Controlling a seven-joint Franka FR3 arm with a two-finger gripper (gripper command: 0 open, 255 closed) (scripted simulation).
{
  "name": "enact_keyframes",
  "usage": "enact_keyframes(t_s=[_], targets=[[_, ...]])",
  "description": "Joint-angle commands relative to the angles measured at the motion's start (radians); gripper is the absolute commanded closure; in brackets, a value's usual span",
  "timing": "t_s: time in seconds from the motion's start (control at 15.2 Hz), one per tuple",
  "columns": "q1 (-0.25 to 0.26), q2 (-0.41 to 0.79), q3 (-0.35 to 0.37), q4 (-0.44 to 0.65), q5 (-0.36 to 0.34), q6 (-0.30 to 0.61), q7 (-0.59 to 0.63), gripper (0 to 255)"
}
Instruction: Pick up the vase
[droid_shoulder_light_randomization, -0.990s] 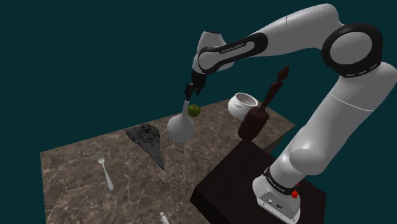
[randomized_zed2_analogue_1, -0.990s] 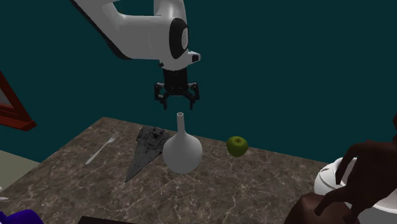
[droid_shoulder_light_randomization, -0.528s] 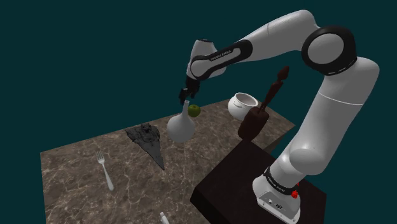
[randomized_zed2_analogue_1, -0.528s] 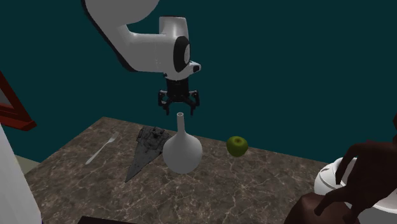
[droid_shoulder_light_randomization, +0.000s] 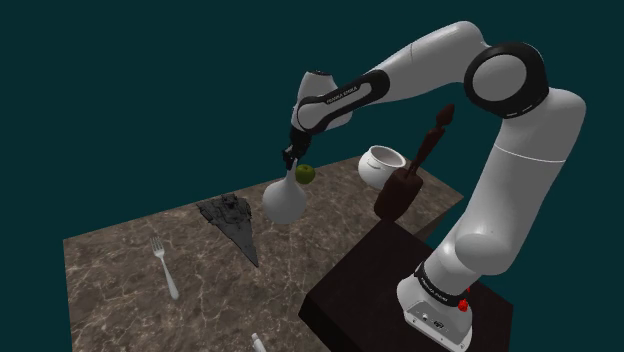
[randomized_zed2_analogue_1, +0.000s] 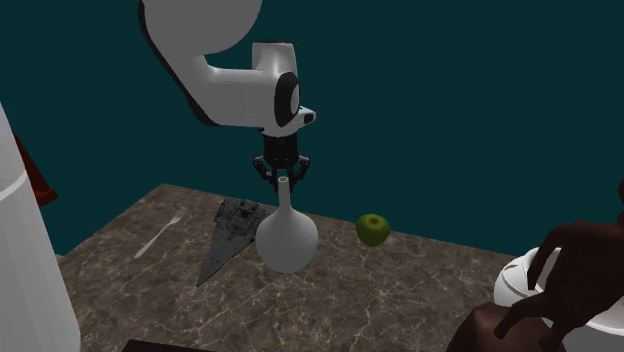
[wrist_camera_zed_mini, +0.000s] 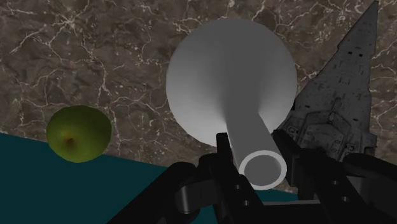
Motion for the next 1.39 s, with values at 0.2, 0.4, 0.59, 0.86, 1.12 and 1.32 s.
enact_keyframes(t_s=[0.2,0.4,0.59,0.86,1.12,1.32], targets=[[0.000,0.001,0.000,0.000,0.000,0.000,0.000,255],[0.000,-0.001,0.000,-0.001,0.000,-0.001,0.000,255],[0.000,-0.027,0.000,0.009,0.001,-0.037,0.000,255],[0.000,-0.059,0.000,0.026,0.001,-0.085,0.000,255],[-0.001,-0.088,0.001,0.046,0.002,-0.135,0.000,255],[-0.001,-0.108,0.001,0.063,0.002,-0.172,0.000,255]])
